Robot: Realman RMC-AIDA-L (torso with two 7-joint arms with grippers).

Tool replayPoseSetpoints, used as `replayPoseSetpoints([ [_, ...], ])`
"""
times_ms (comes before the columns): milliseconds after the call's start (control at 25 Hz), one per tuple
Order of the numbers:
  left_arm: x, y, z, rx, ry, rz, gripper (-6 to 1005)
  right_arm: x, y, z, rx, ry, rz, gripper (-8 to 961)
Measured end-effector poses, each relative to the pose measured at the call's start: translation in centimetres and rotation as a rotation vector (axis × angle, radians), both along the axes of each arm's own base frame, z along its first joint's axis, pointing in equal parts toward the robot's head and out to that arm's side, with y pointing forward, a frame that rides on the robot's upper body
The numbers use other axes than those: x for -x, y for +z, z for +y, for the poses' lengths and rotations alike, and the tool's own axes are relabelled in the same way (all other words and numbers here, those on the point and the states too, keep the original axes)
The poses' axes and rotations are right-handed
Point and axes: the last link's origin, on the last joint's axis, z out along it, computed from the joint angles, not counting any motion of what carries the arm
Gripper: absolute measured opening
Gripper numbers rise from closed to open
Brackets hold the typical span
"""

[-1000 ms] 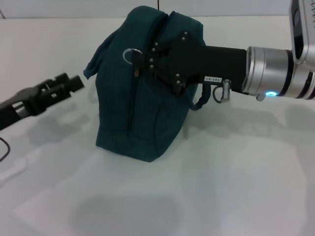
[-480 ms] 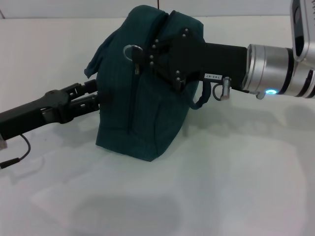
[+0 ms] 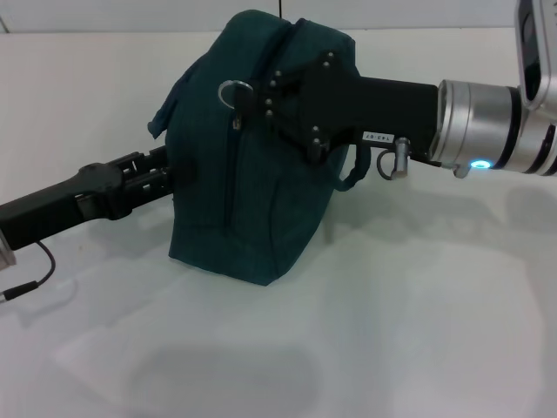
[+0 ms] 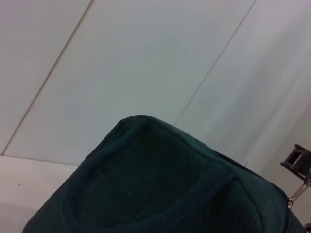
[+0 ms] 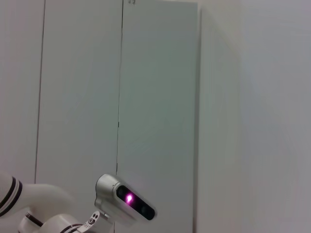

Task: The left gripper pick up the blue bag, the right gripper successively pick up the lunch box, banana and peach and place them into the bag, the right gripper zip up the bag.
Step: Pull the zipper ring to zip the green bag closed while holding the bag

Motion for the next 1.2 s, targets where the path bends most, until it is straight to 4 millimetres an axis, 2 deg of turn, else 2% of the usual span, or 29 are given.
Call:
replayPoseSetpoints([
  [120,-0.1,-0.1,0.0,-0.004,0.0,-0.006,803,-0.1,0.1,-0.1,0.001,-0.007,0.006,11],
  [520,-0.6,-0.8,0.0,-0.016,-0.032,-0.008,286,-0.7,0.4,-0.2,-0.003,-0.04,0.033,12],
  [760,-1.1,-1.6,0.1,0.009,-0.041,-0.03,94,-1.0,0.5,-0.2,0.014,-0.076,0.05,12],
  [1200,-1.5,-2.0,-0.3,0.018,-0.094,-0.02,57,-1.5,1.5,0.5,0.068,-0.203,0.125,11],
])
